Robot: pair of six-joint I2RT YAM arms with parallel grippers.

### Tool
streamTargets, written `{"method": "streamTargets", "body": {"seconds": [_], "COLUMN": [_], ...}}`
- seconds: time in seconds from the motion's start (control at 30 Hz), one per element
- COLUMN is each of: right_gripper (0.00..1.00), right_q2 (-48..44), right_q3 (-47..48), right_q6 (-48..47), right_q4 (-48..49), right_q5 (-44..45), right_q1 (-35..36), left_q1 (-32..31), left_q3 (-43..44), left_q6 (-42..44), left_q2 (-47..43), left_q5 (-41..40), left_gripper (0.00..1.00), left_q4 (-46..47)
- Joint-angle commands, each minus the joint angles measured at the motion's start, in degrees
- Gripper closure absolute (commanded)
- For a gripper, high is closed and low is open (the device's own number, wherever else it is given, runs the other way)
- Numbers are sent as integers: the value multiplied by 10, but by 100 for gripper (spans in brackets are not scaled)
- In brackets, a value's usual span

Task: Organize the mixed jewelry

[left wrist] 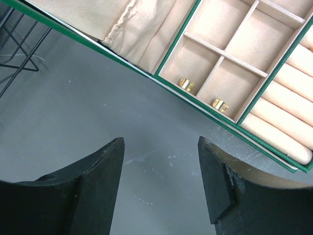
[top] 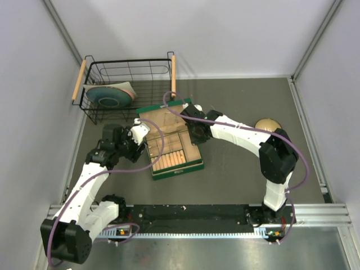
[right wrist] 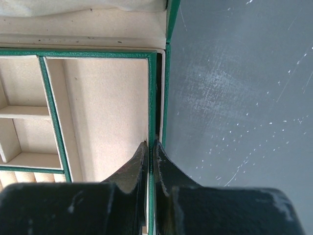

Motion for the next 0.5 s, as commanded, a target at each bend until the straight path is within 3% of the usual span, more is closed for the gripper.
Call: {"method": "streamTargets", "body": {"seconds": [0.0,0.47], "right_gripper": [100,100], "right_q2": [-9,-13], "right_q3": [19,3], "right_q6": [17,29], "right_q4": [24,27], "right_q5": [-2,8], "right_q1": [19,25], "left_q1": [2,2], "left_q3": [-6,-7], "left_q6": [-2,0], "left_q2": [-7,-5], "left_q5": [10,13], "left_gripper": [32,32], "left_q4": [21,22]}}
